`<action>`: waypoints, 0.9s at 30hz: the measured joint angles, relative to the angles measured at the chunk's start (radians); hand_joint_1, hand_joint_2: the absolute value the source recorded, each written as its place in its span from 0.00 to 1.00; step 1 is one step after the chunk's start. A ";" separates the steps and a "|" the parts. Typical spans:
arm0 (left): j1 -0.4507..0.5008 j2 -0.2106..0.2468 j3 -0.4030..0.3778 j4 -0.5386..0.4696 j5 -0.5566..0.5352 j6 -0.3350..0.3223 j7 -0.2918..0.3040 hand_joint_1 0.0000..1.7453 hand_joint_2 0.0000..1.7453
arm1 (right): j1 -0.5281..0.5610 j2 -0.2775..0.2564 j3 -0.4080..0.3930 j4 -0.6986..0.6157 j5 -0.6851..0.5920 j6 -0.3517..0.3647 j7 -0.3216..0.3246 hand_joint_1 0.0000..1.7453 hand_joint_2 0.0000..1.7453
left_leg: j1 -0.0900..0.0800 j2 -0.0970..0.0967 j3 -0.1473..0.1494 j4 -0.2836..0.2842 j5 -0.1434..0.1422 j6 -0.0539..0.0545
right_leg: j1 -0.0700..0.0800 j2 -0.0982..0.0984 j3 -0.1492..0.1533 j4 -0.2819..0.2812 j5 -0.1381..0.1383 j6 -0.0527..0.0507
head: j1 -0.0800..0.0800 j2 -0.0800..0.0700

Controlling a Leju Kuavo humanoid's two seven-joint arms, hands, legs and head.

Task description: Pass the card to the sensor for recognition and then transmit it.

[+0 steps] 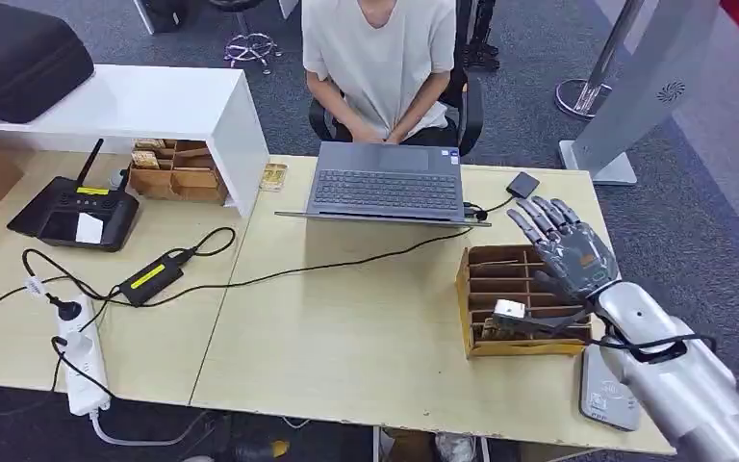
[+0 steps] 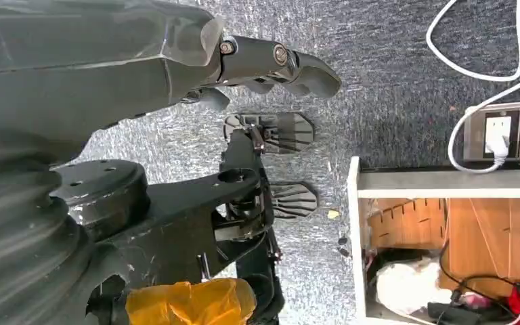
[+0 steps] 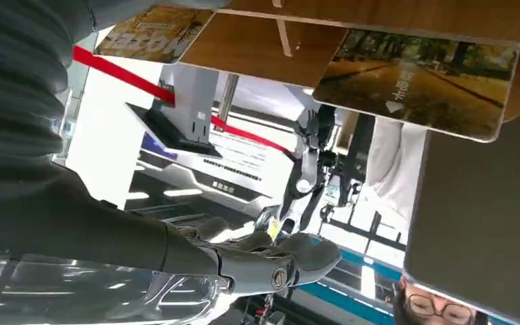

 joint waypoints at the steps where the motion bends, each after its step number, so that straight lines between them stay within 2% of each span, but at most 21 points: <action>1: 0.000 0.000 0.000 0.000 0.000 -0.001 0.000 0.00 1.00 | -0.001 0.000 0.000 0.002 0.000 0.000 0.000 0.00 1.00 | 0.000 0.000 0.000 0.000 0.000 0.000 | 0.000 0.000 0.000 0.000 0.000 0.000 | 0.000 0.000; 13: 0.001 0.003 0.000 0.000 0.003 -0.004 0.000 0.00 1.00 | -0.005 -0.023 -0.010 0.026 0.004 -0.004 0.010 0.00 1.00 | 0.000 0.000 0.000 0.000 0.000 0.000 | 0.000 0.000 0.000 0.000 0.000 0.000 | 0.000 0.000; 20: 0.004 0.009 0.000 0.000 0.009 -0.010 0.000 0.00 1.00 | 0.015 -0.061 -0.031 0.025 -0.012 -0.027 0.009 0.00 1.00 | 0.000 0.000 0.000 0.000 0.000 0.000 | 0.000 0.000 0.000 0.000 0.000 0.000 | 0.000 0.000; 27: 0.015 0.018 0.000 0.000 0.018 -0.011 -0.009 0.00 1.00 | 0.078 -0.108 -0.069 -0.042 -0.013 -0.031 0.010 0.00 1.00 | 0.000 0.000 0.000 0.000 0.000 0.000 | 0.000 0.000 0.000 0.000 0.000 0.000 | 0.000 0.000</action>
